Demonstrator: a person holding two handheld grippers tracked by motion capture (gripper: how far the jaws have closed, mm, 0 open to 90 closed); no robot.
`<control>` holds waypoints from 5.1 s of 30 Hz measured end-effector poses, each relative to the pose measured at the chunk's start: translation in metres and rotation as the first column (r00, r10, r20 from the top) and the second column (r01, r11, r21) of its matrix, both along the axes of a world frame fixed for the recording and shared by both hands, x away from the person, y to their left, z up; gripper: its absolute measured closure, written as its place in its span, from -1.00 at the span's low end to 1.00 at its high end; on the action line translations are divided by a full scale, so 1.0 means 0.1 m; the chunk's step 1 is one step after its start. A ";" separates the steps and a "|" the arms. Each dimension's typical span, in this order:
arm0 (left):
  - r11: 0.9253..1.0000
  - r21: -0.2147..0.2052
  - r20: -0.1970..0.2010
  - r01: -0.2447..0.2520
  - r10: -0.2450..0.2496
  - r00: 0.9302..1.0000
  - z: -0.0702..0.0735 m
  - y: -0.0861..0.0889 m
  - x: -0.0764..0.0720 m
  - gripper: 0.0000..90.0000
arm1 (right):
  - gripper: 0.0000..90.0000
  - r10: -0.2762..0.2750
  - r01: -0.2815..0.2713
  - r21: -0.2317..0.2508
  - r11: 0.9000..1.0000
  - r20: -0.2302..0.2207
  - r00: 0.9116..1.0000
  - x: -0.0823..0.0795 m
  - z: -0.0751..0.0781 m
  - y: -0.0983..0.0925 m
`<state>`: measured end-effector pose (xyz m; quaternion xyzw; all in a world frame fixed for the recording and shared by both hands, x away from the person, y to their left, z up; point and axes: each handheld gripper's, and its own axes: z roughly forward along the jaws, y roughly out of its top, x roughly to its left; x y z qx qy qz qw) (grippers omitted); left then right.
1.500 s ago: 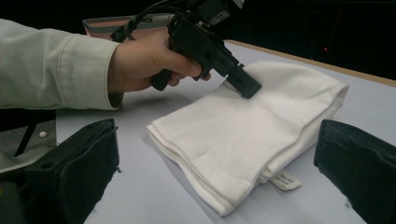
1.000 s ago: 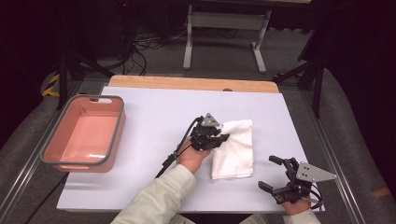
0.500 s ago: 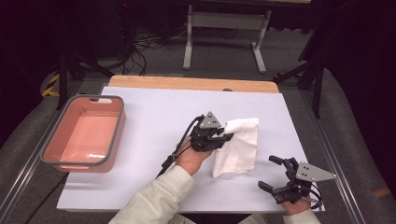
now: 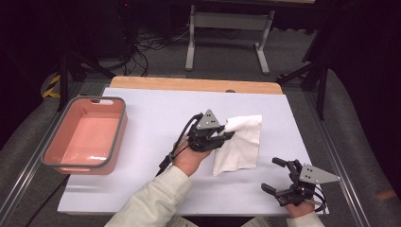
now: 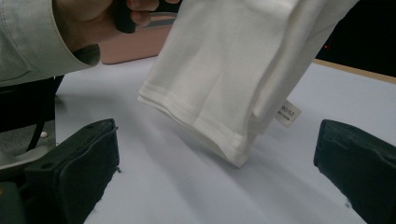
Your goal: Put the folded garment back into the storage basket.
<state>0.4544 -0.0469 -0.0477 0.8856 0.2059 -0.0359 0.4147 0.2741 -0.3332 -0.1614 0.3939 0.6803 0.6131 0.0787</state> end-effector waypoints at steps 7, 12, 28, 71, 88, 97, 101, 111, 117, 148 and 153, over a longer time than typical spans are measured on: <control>1.000 -0.010 0.013 -0.002 0.003 1.000 0.08 0.06 0.02 0.57 | -0.99 0.001 -0.001 0.002 1.000 -0.002 1.000 0.00 0.00 0.00; 1.000 -0.011 0.019 -0.001 0.002 1.000 0.11 0.09 0.03 0.57 | -0.99 0.002 -0.002 0.001 1.000 -0.001 1.000 0.00 0.00 0.00; 1.000 0.011 0.069 -0.016 0.015 0.998 0.41 0.47 0.16 0.57 | -0.99 0.002 -0.002 0.000 1.000 -0.005 1.000 0.01 -0.01 0.01; 0.974 0.089 0.176 -0.210 0.192 0.965 1.02 1.61 0.29 0.57 | -0.98 -0.002 0.002 -0.009 1.000 -0.019 1.000 0.02 -0.03 0.03; 0.948 0.125 0.219 -0.292 0.261 0.940 1.19 2.05 0.29 0.57 | -0.98 -0.003 0.003 -0.006 1.000 -0.029 1.000 0.02 -0.04 0.03; 0.932 0.125 0.233 -0.340 0.305 0.923 1.27 2.30 0.28 0.57 | -0.98 -0.003 0.003 -0.009 1.000 -0.029 1.000 0.02 -0.04 0.03; 0.926 0.126 0.239 -0.355 0.319 0.917 1.29 2.37 0.27 0.57 | -0.98 -0.001 0.001 -0.006 1.000 -0.029 1.000 0.02 -0.04 0.03; 0.899 0.142 0.265 -0.414 0.369 0.891 1.37 2.64 0.25 0.56 | -0.98 0.000 0.000 -0.005 1.000 -0.030 1.000 0.03 -0.04 0.04; 0.883 0.151 0.269 -0.444 0.396 0.878 1.39 2.77 0.20 0.56 | -0.98 0.013 -0.013 -0.002 1.000 -0.029 1.000 0.08 -0.04 0.08; 0.825 0.223 0.372 -0.519 0.420 0.827 1.46 3.30 0.15 0.56 | -0.98 0.031 -0.031 0.001 1.000 -0.035 0.999 0.13 -0.05 0.13; 0.816 0.232 0.375 -0.529 0.426 0.823 1.46 3.35 0.17 0.56 | -0.98 0.029 -0.029 0.000 1.000 -0.037 0.999 0.12 -0.06 0.13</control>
